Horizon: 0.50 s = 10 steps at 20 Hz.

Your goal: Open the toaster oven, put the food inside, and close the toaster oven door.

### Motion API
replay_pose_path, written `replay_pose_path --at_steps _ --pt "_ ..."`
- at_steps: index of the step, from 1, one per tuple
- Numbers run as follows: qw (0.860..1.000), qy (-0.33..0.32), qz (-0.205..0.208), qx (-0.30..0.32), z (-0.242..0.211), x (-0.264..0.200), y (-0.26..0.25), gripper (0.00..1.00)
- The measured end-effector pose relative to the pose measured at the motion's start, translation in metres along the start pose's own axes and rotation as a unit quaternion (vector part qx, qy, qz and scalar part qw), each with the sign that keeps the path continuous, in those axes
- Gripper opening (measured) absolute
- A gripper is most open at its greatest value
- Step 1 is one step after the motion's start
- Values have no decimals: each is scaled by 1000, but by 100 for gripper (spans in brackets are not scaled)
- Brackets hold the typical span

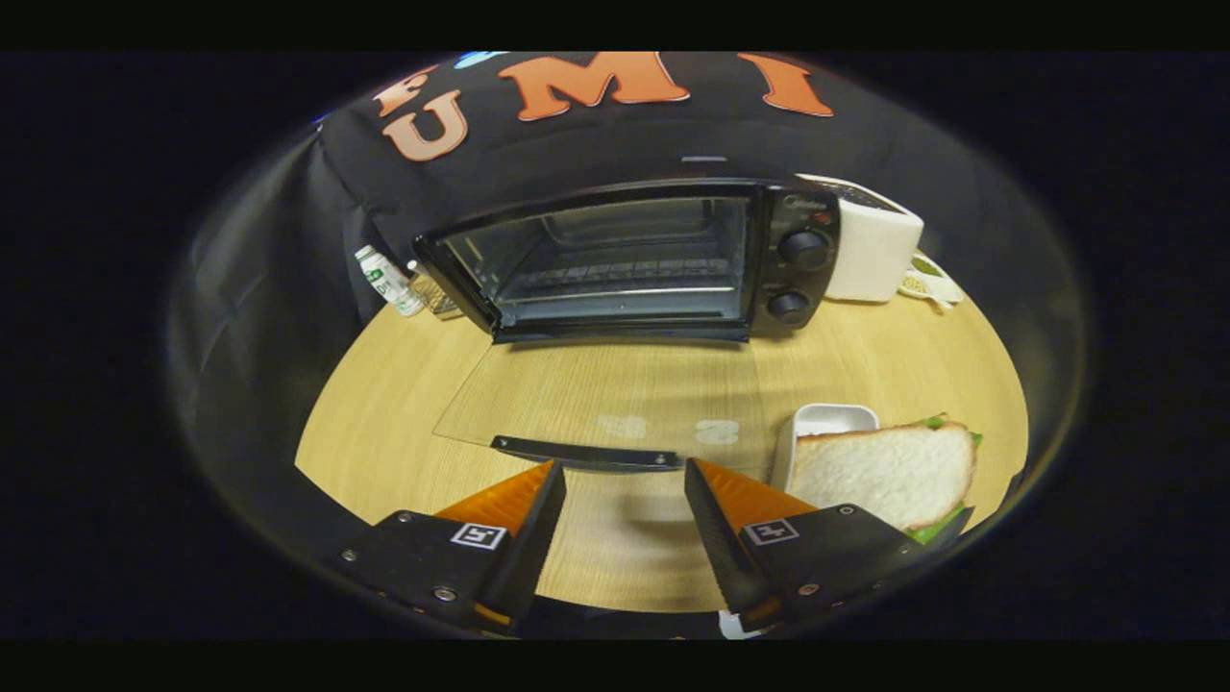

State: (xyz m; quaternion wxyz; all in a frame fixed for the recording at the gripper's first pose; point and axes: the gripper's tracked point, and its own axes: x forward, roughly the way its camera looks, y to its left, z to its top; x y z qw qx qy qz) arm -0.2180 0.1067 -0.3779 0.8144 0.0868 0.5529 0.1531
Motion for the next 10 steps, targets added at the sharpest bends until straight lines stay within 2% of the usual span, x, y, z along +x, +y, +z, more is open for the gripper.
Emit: replay_pose_path --at_steps 4,6,10 --pt "999 -35 -30 10 26 -41 -51 77" --pt "997 -45 -56 17 35 -58 -84 82" --pt "992 -41 -118 18 27 -64 -153 86"
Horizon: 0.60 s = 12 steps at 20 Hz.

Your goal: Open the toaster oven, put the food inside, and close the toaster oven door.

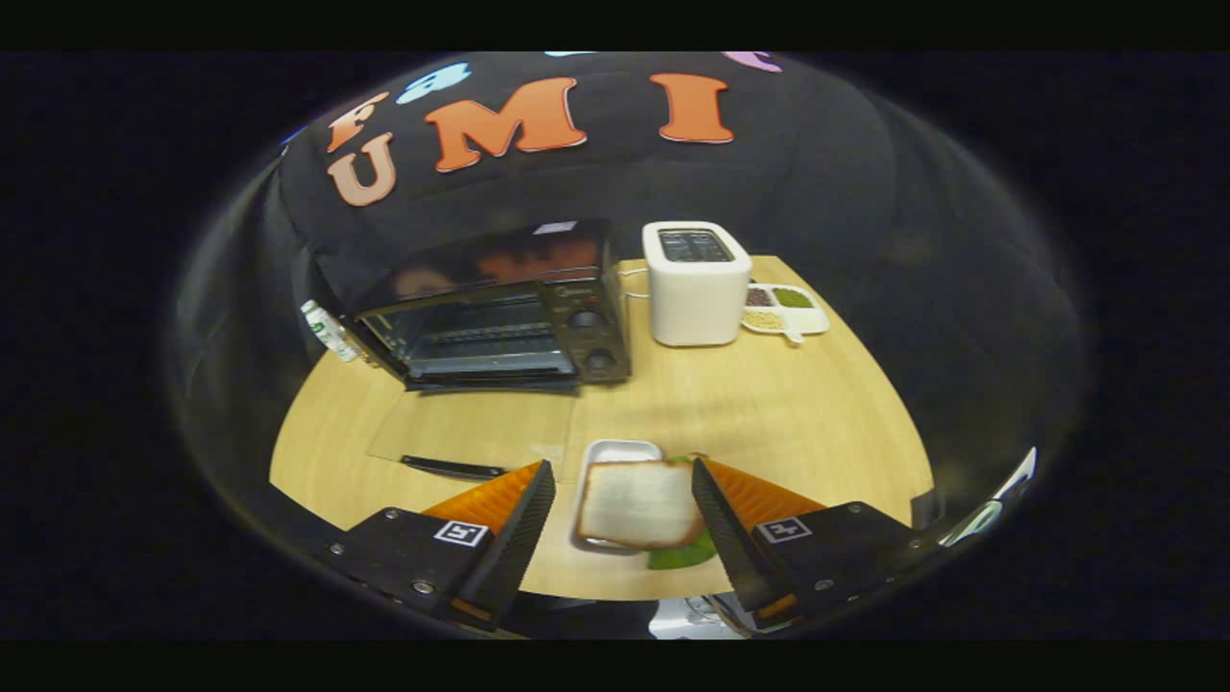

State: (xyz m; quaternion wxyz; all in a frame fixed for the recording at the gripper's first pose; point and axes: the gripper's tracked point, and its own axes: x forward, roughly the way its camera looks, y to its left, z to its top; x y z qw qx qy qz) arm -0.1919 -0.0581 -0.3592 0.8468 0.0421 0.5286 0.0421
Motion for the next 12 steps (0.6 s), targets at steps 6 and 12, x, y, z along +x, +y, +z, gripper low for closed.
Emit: replay_pose_path --at_steps 6,12 --pt "997 62 25 39 -47 45 -22 87" --pt "970 93 129 183 -61 62 0 59"
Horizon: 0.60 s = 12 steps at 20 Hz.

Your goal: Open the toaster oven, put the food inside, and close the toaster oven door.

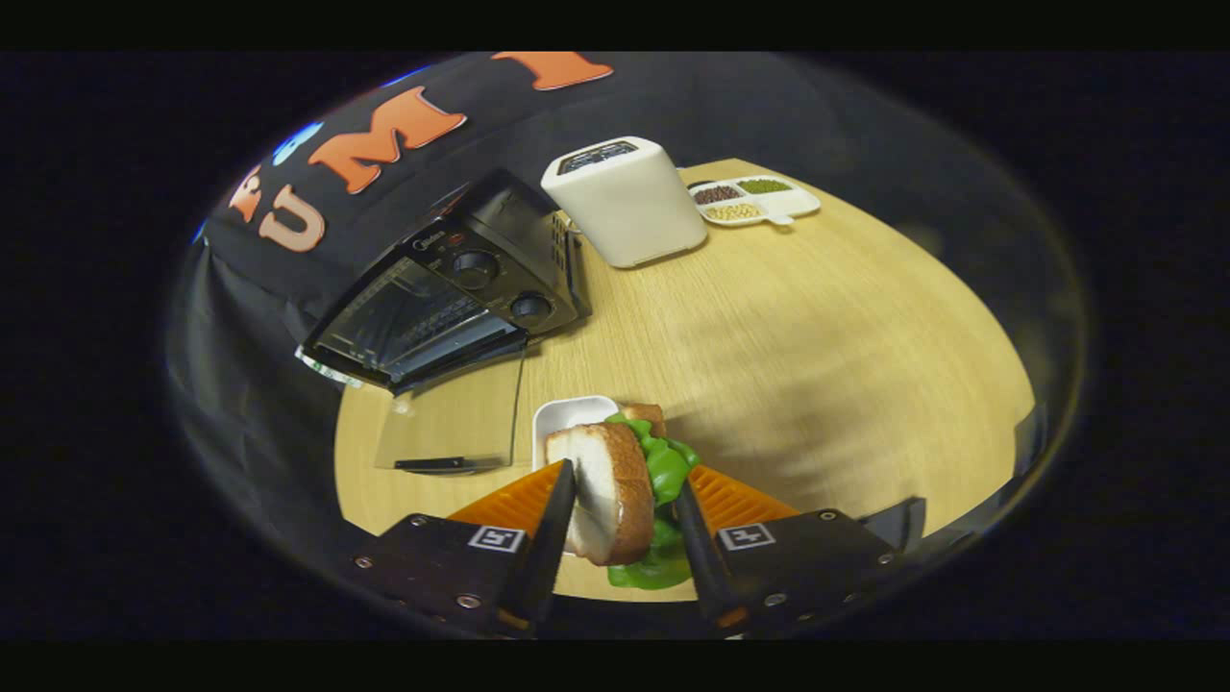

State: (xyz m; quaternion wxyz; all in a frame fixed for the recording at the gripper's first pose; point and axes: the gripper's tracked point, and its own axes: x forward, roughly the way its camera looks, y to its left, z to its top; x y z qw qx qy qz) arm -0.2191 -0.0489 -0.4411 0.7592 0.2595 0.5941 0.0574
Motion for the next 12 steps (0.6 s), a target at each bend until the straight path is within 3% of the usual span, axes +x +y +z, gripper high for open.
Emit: replay_pose_path --at_steps 3,5,10,12 --pt "1000 -10 16 21 6 -5 9 39" --pt "1000 -24 9 17 13 -10 13 34" --pt "998 -67 -2 20 42 -29 37 32" --pt "996 -83 12 23 53 -35 56 32"
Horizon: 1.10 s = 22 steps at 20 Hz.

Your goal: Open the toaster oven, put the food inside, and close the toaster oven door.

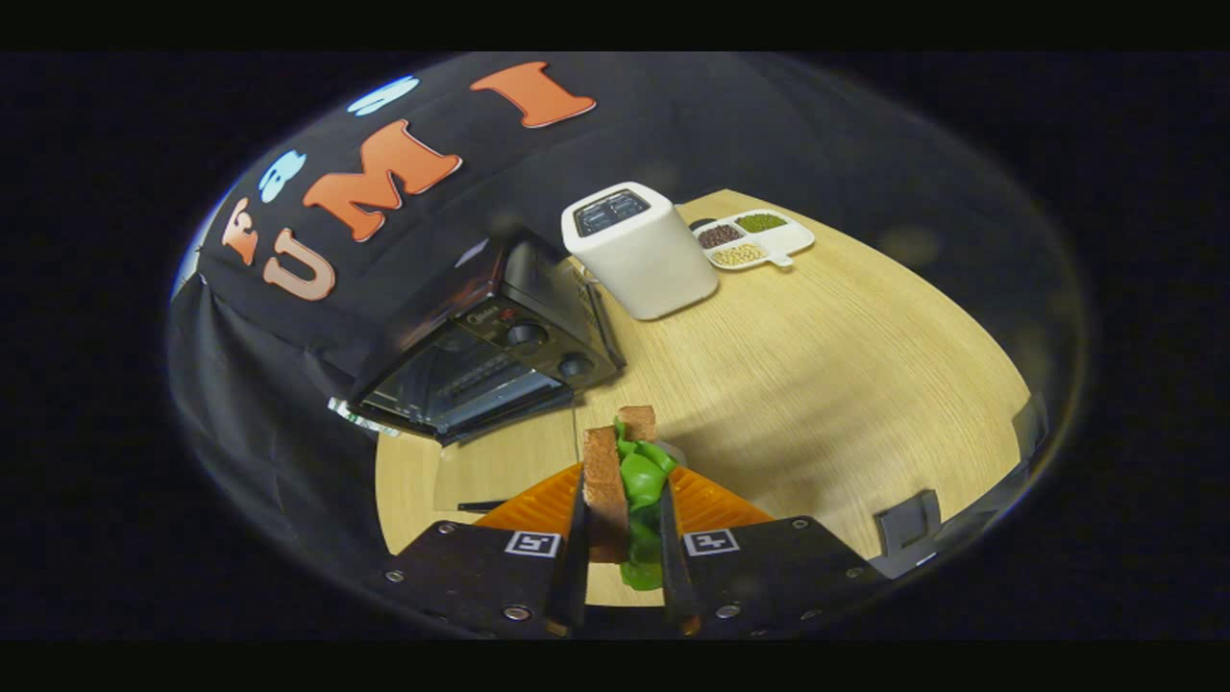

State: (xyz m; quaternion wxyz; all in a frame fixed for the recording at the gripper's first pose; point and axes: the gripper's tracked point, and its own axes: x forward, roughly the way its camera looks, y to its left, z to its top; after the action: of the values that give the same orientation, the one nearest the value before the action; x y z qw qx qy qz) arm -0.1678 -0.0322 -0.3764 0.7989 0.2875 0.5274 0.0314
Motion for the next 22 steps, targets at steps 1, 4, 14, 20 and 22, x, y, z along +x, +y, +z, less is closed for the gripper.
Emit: replay_pose_path --at_steps 1,4,14,20,22 --pt "1000 -6 12 4 3 -1 12 32" --pt "998 -17 50 18 8 7 52 32" --pt "983 -31 141 111 19 81 160 32" --pt "973 -60 154 161 26 128 173 30" --pt "973 -65 152 160 20 143 174 29"
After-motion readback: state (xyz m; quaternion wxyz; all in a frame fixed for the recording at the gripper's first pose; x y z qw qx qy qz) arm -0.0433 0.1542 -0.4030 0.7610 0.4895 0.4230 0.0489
